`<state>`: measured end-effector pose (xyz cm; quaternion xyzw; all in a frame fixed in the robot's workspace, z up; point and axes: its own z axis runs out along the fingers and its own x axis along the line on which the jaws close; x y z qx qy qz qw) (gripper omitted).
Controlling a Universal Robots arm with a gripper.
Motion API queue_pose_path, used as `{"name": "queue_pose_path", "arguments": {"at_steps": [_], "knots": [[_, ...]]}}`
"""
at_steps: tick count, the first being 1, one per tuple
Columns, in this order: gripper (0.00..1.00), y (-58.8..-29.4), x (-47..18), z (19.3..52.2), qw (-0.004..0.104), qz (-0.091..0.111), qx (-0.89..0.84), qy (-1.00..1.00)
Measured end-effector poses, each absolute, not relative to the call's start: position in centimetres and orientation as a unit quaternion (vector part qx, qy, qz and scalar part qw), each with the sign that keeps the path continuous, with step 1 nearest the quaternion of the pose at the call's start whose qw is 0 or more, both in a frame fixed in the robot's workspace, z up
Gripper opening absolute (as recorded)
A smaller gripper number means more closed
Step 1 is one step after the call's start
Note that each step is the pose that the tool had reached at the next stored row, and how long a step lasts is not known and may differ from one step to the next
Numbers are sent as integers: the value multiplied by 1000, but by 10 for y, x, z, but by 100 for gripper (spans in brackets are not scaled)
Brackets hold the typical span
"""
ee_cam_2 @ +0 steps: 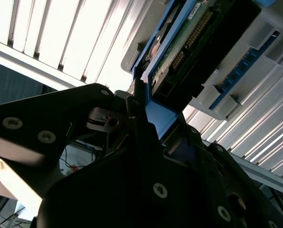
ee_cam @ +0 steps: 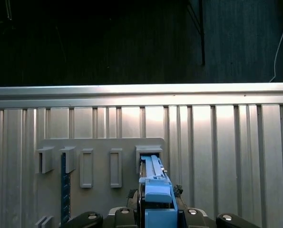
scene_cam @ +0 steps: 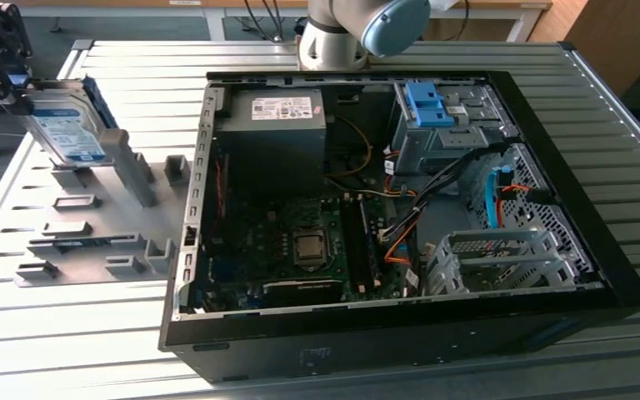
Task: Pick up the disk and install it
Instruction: 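Pick up the disk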
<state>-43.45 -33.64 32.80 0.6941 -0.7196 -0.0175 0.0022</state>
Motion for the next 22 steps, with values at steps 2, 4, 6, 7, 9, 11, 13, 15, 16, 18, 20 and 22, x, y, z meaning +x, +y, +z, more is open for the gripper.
{"name": "queue_pose_path", "arguments": {"at_steps": [2,4,6,7,9,11,13,15,16,18,20,22], "knots": [[37,-336,-435,329,2,-17,694,-720],[37,-336,-435,329,2,-17,694,-720],[37,-336,-435,329,2,-18,694,-720],[37,-336,-434,329,2,-18,694,-720],[37,-336,-435,329,2,-18,694,-720],[37,-336,-435,330,2,-18,694,-720],[37,-336,-435,330,2,-18,694,-720],[37,-336,-434,330,2,-18,694,-720],[37,-336,-435,330,2,-18,694,-720],[37,-336,-435,330,2,-18,694,-720],[37,-336,-435,331,2,-18,694,-720],[37,-336,-435,331,2,-18,694,-720]]}}
